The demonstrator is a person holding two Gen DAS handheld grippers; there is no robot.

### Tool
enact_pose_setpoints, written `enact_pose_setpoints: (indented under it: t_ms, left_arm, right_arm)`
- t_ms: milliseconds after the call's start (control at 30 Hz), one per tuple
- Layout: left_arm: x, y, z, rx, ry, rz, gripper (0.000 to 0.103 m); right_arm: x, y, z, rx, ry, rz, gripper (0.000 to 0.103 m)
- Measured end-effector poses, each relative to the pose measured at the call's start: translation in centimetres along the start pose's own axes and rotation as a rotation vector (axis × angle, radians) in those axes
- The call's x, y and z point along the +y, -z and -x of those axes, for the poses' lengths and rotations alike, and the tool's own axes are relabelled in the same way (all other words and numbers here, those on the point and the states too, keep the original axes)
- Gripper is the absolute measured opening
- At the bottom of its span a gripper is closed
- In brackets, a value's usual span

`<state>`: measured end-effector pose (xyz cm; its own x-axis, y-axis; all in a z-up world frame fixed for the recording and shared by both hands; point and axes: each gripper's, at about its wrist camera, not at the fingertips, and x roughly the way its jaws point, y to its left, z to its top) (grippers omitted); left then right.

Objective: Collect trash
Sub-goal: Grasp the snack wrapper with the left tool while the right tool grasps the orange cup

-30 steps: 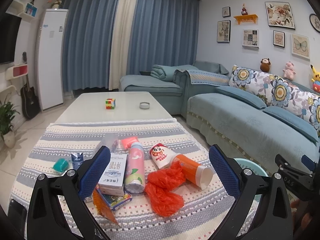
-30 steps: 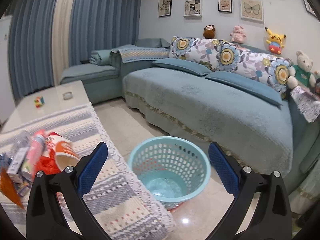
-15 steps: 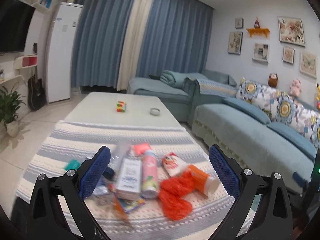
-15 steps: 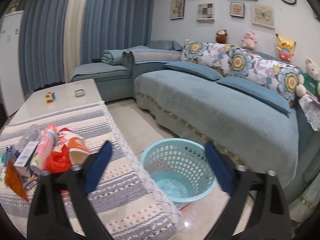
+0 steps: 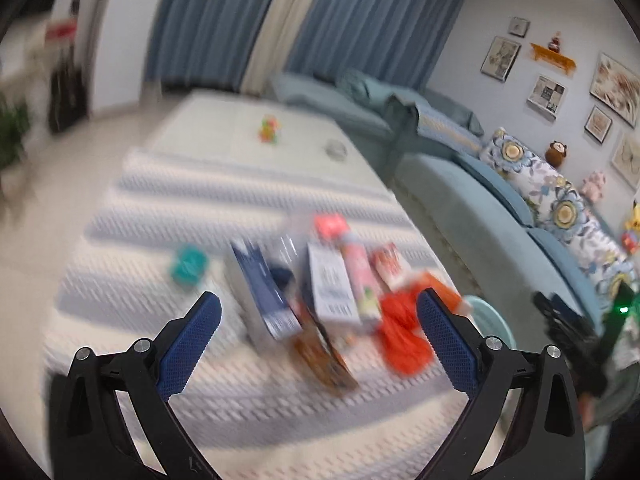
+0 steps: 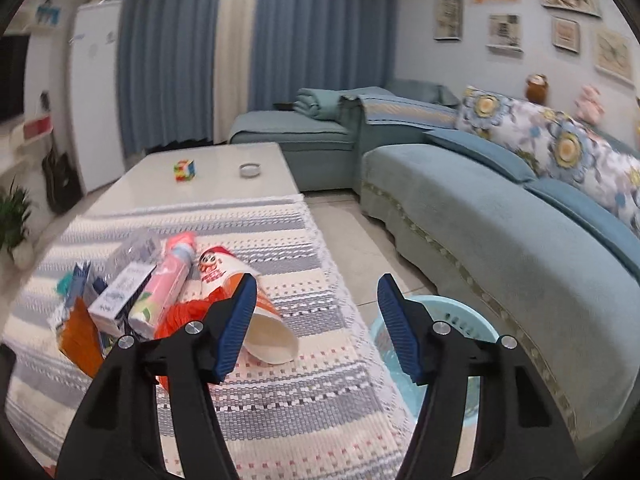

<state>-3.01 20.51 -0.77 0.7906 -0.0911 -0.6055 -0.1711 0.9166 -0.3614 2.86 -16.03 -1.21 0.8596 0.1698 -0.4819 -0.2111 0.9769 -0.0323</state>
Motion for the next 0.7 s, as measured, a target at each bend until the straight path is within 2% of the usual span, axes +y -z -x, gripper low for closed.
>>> enact_pose_setpoints:
  t_ms: [100,267,333,400,500,633,700]
  left_arm:
    - [-1.1,1.6,-2.8,0.068,-0.014,-0.014,0.089]
    - [-3.0,3.5,-7.1,0.182,-0.043,-0.047,0.076]
    - [-3.0,4.1,-8.4,0.215,-0.042,-0.035,0.072]
    - [-2.9,4.5,-9.7,0.249,-0.054,-0.022,0.067]
    - [-2.8,5.1,-11.3,0.280,-0.075,-0.014,0.058]
    - [-2.4,6.0,-12.9,0.322,-0.094,-0.016,0.040]
    - [-2.1,6.2,-13.4,0.331,-0.099,-0.005,0.037]
  right_arm:
    - [0.7,0.9,-2.4,0.032,-0.047,0.006,0.054]
    - [1.7,1.7,-5.5,0.071,-0.147,-0.001,0.054]
    - [2.4,1.9,-6.9,0.101,-0.179,0.023,0.055]
    - [3.2,2.2,-8.4,0.125,-0.176,0.064,0.063]
    - [3.7,2.6,-10.4,0.197,-0.216,0.083,0.066]
    - [4.6,3.1,-11.9,0.208,-0.181,0.129,0.066]
    - [4.9,3.4,-12.9,0.215,-0.145,0.159,0.066]
